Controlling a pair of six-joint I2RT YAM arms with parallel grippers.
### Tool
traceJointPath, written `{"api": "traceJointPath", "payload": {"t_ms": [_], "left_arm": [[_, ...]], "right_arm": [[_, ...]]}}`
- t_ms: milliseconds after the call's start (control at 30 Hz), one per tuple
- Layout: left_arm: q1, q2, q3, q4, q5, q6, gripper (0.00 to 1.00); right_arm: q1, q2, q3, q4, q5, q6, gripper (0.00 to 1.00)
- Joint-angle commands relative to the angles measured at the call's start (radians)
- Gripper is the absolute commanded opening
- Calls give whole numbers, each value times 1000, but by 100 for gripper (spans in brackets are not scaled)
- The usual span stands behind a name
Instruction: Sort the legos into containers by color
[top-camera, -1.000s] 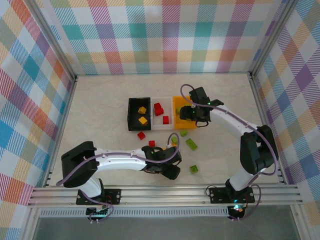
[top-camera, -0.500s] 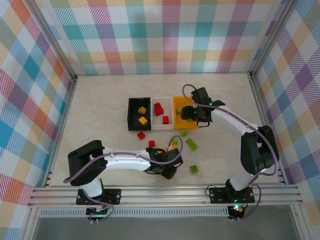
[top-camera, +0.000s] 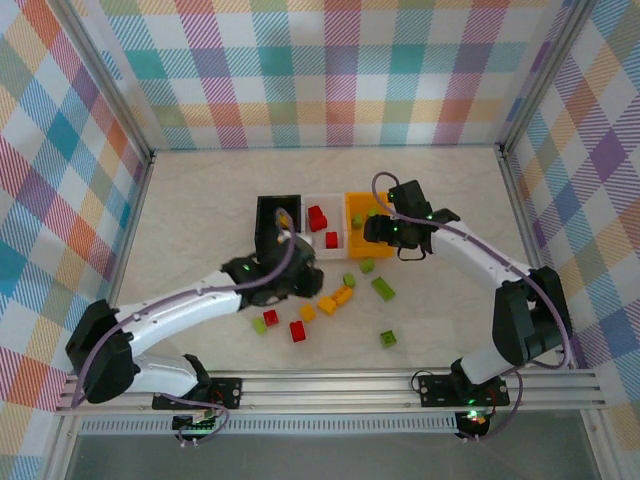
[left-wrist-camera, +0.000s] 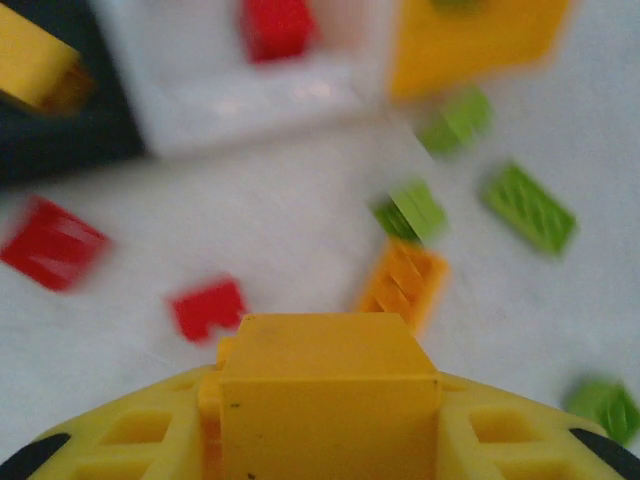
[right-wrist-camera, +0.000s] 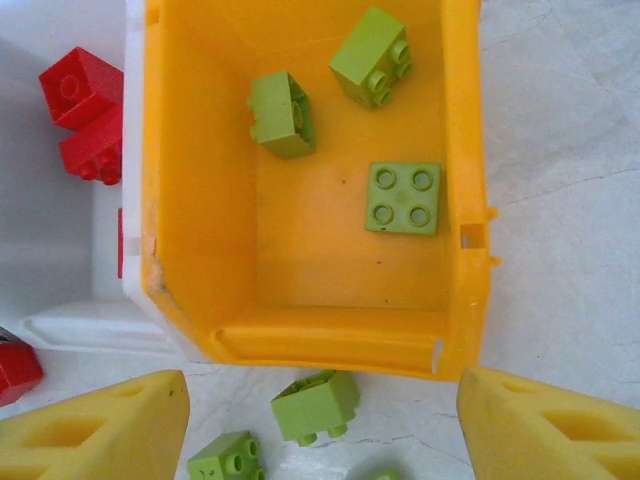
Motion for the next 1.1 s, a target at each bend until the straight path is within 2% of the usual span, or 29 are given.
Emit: {"api": "traceJointPath", "payload": {"t_ms": [0,200,500,567,667,767,867,1067], "left_arm": [[119,41,63,9,-5,14,36],[285,259,237,29,-16,19,34],[363,501,440,-26,-49,-4,35],[365,526,462,-32,-45,-4,42],[365,541,478,-36,-36,-7,60],[365,533,487,-45,-37,-7,72],[364,496,489,-48,-22,-7,78],[317,346,426,-45,45,2,80]], "right_arm": [[0,-26,-36,28,-23,19,71],[5,-41,-65,31,-27,23,71],[15,-119,-116,24,-35,24,71],[17,-140,-129,22,-36,24,71],[18,-164,-135,17,-38,24,71],[17,-178,-135,15,-44,29,72],[17,-188,-130,14,-52,33,72],[18,-200,-137,10,-50,33,72]]}}
